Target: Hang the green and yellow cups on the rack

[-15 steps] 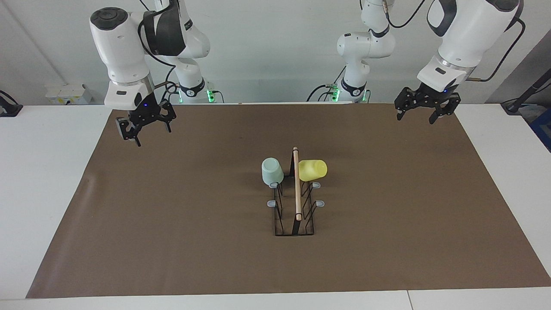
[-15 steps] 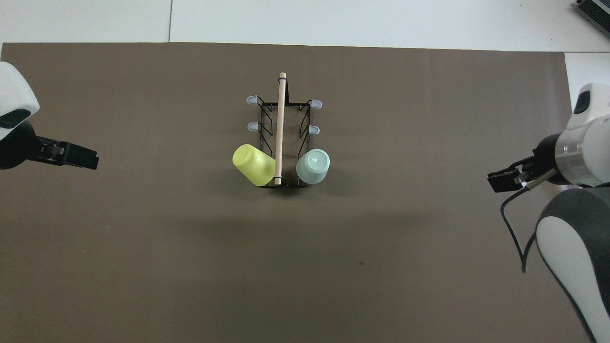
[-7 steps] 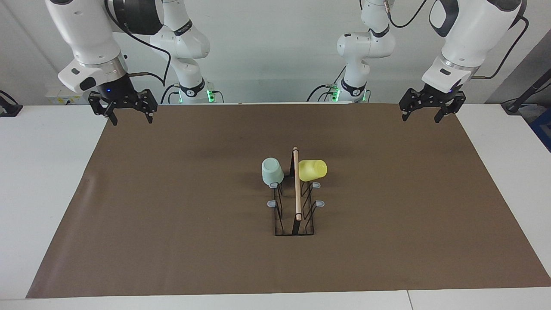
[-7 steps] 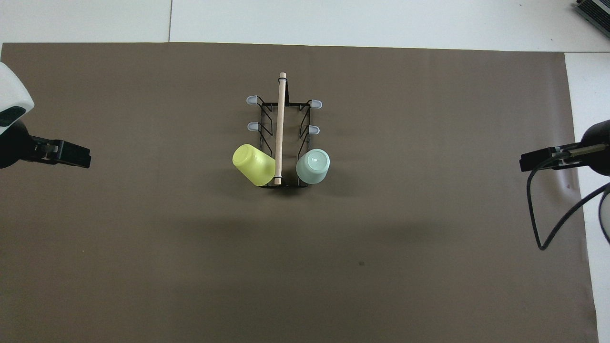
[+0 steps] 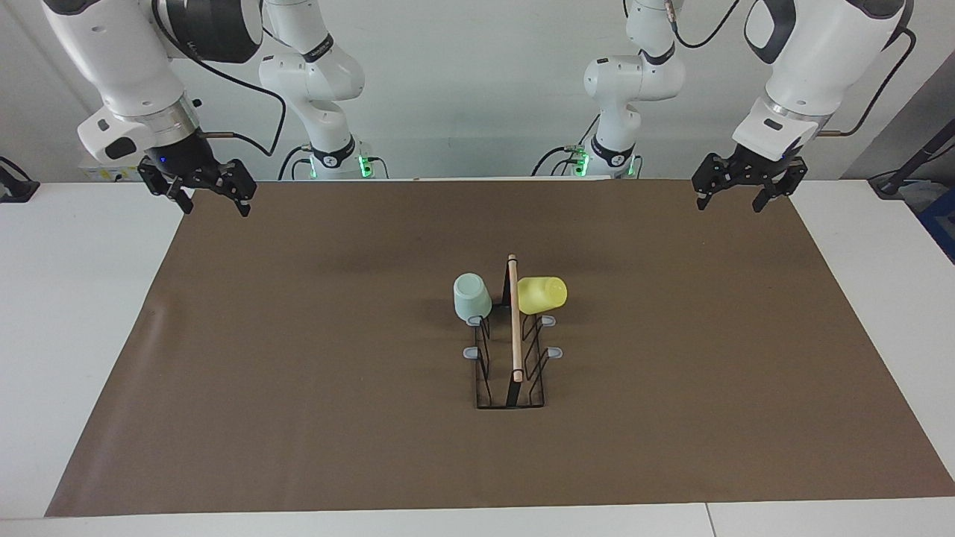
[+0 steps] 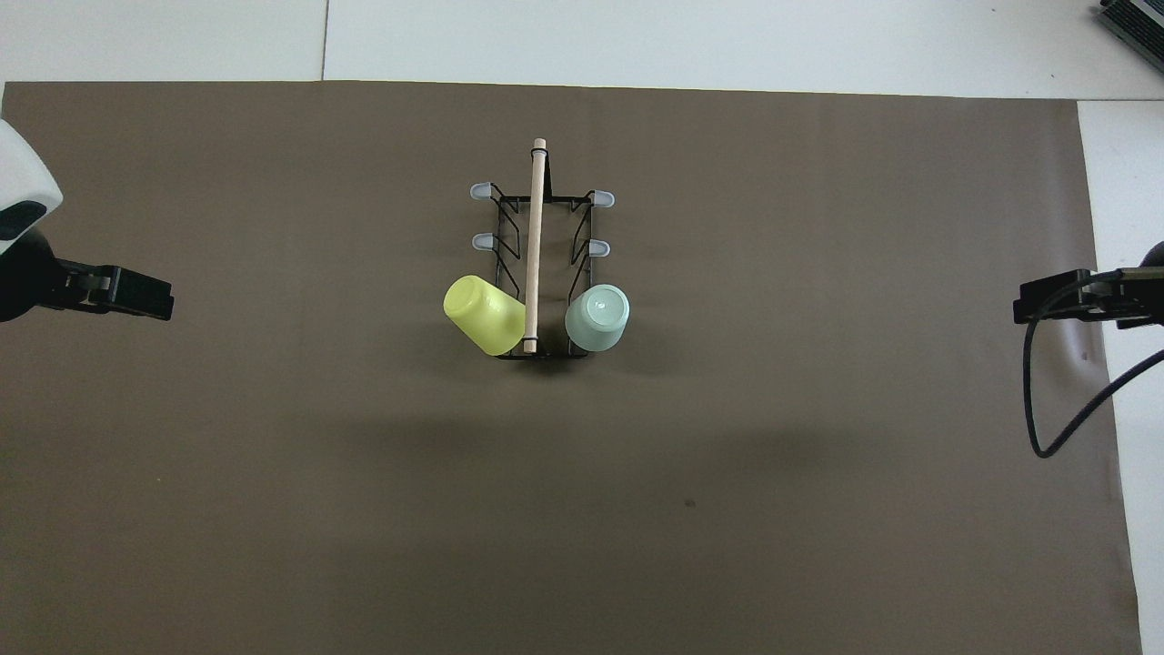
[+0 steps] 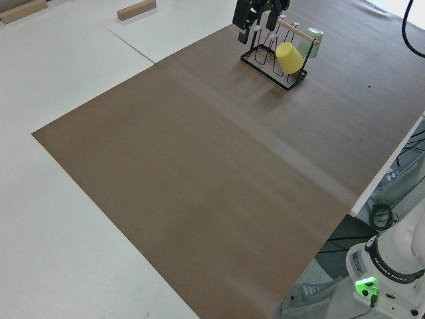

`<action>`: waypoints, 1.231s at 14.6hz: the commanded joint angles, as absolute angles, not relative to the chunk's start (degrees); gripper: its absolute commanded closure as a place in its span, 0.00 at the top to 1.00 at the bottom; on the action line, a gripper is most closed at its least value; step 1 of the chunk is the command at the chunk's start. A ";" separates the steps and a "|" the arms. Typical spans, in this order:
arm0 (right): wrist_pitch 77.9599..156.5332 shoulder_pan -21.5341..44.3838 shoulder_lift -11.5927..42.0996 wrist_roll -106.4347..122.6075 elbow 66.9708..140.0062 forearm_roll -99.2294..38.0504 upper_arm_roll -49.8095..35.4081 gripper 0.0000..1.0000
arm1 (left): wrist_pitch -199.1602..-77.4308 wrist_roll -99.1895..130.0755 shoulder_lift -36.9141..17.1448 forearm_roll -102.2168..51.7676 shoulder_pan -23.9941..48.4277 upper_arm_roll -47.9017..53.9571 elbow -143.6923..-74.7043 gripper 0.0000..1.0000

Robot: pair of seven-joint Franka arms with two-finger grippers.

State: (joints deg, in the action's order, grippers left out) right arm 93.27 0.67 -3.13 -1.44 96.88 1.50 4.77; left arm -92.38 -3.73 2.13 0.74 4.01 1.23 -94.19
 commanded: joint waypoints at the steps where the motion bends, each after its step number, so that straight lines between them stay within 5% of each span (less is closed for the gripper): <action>1: 91.58 2.46 -2.81 -2.29 95.89 1.49 7.21 1.00 | -92.29 -3.34 3.43 0.26 3.52 1.41 -95.36 1.00; 18: 87.10 5.98 -2.11 -8.53 92.46 3.25 4.57 1.00 | -91.85 -3.34 3.60 0.35 3.52 1.49 -95.71 1.00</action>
